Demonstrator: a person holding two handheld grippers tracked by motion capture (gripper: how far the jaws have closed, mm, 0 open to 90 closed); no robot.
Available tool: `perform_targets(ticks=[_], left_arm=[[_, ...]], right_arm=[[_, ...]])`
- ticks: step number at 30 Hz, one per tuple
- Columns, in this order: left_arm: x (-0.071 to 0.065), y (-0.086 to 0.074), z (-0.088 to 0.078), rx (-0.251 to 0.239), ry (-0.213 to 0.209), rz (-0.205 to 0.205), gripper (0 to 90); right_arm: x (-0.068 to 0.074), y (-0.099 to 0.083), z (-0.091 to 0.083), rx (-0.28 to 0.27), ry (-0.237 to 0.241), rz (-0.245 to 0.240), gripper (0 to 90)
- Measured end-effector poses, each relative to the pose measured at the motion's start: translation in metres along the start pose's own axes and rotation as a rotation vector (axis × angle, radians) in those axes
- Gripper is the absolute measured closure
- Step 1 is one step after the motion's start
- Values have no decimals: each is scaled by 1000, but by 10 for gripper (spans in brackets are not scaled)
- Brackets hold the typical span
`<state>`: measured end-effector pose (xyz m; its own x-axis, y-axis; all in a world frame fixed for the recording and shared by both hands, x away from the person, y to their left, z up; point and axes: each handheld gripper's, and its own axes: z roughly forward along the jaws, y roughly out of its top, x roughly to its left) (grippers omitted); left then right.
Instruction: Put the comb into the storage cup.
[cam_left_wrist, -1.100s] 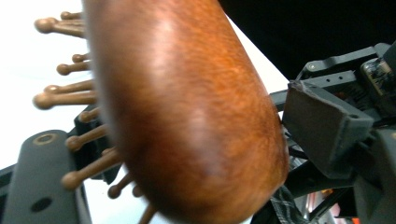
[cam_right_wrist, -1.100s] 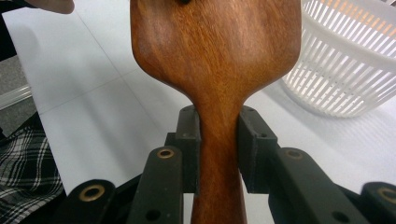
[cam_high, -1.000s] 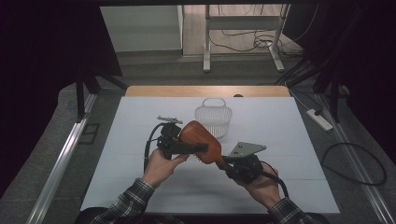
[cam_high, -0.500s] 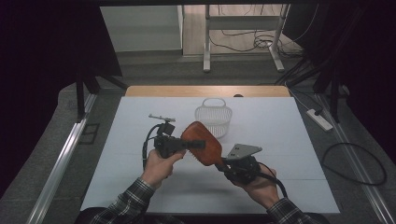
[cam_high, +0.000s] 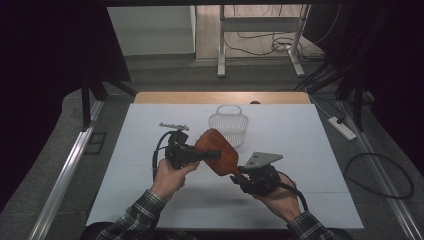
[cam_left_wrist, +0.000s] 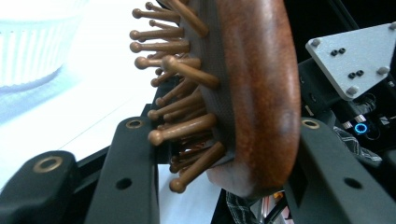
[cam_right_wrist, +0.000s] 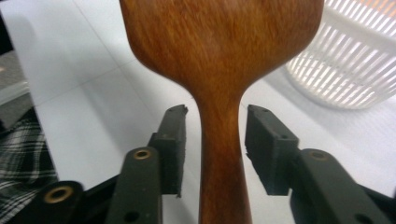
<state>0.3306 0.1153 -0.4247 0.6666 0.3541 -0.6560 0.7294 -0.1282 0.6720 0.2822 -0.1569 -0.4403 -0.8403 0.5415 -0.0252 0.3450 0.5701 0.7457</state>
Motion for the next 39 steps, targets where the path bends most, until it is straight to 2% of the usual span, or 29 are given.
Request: perform_targets(ticks=[5,8,10,17,21,29,32,34,39], left_arm=[[-2,3,-2,-1,6,10,604],[-3,5,-3,-5,12,21,603],[-4,6,-4,-6,15,29,603],[-9,13,-8,-5,32,56,602],[-9,16,-11,-5,45,62,602],[-9,23,-19,-3,85,85,602],[-8,26,-22,-10,96,82,602],[-6,28,-24,-12,99,78,602],[-5,32,-28,-10,117,82,602]], right_arm=[[-2,0,-1,3,1,5,466],[-1,0,-2,5,-4,-11,371],[-2,0,-3,6,-1,-11,351],[-7,-1,-6,30,9,44,211],[-10,-2,-8,54,12,64,168],[-16,-6,-14,58,26,91,90],[-17,-12,-16,62,12,84,66],[-19,-15,-17,77,20,91,41],[-24,-24,-21,92,3,101,0]])
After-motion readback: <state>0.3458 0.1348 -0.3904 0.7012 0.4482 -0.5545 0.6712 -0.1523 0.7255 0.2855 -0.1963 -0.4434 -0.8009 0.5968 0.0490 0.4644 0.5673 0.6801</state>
